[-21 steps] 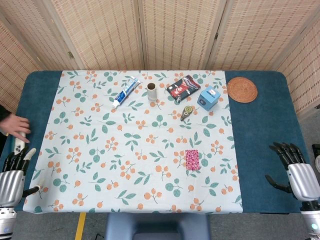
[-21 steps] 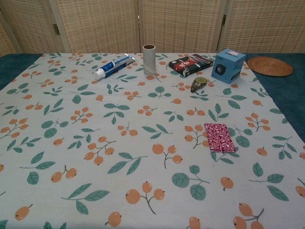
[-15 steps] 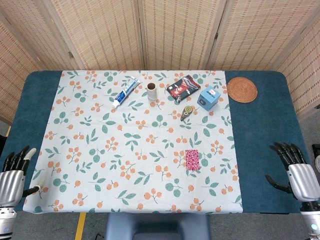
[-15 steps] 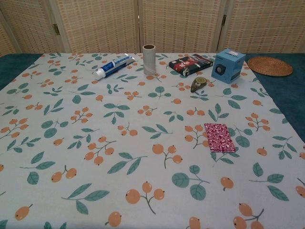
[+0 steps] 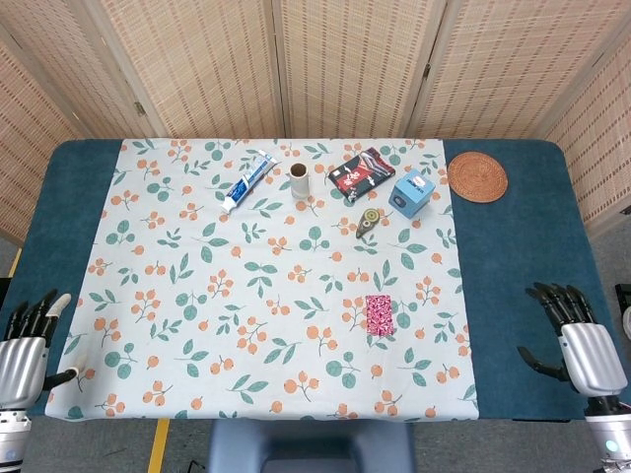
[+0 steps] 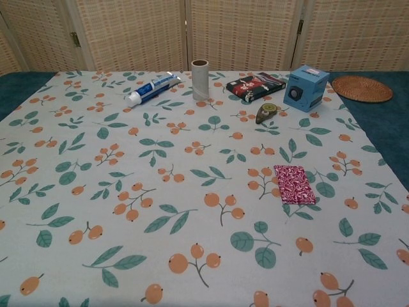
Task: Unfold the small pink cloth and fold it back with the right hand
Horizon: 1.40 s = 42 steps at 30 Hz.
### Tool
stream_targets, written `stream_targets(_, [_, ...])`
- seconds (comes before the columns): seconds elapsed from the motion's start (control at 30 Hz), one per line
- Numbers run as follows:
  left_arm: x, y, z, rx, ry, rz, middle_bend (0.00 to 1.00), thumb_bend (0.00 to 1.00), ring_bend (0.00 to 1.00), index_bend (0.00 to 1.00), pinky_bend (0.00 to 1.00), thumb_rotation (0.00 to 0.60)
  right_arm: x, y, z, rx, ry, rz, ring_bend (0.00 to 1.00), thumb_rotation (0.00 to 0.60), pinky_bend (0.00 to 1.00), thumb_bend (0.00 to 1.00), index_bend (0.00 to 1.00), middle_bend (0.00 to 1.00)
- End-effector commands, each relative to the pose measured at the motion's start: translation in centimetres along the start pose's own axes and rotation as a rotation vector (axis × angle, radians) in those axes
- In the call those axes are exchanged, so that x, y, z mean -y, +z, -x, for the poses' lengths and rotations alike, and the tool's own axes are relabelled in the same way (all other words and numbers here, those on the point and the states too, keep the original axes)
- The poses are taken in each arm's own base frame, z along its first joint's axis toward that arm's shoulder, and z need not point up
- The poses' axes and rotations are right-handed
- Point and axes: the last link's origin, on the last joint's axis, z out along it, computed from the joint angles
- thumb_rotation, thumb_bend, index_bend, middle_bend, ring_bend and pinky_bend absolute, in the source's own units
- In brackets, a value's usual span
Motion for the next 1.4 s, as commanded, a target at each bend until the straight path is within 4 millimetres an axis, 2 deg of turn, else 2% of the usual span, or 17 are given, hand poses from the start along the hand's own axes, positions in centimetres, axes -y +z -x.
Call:
stream_targets(0.03, [0.0, 0.0, 0.0, 0.002, 0.0, -0.001, 0.08, 0.29, 0.14, 0.13, 0.0, 0.6, 0.3, 0.2, 0.4, 0.026, 0.002, 0.002, 0.08, 0.6, 0.0, 0.27, 0.15, 0.15])
stream_targets(0.33, [0.3, -0.2, 0.2, 0.011, -0.003, -0.005, 0.08, 0.29, 0.14, 0.13, 0.0, 0.6, 2.1, 1.4, 2.2, 0.155, 0.018, -0.017, 0.08, 0.6, 0.0, 0.27, 0.15, 0.15])
stream_targets(0.83, [0.8, -0.7, 0.1, 0.015, -0.011, -0.01, 0.08, 0.29, 0.14, 0.13, 0.0, 0.6, 6.6, 5.5, 5.5, 0.299, -0.005, -0.107, 0.0, 0.6, 0.0, 0.27, 0.17, 0.1])
stream_targets(1.13, [1.1, -0.9, 0.1, 0.015, -0.011, -0.014, 0.08, 0.29, 0.14, 0.13, 0.0, 0.6, 8.9, 8.2, 7.5, 0.381, -0.001, -0.127, 0.0, 0.6, 0.0, 0.27, 0.18, 0.1])
stream_targets(1.4, [1.2, -1.1, 0.2, 0.022, -0.012, -0.02, 0.08, 0.29, 0.14, 0.13, 0.0, 0.6, 10.5, 9.6, 9.2, 0.459, -0.04, -0.16, 0.0, 0.6, 0.0, 0.27, 0.19, 0.1])
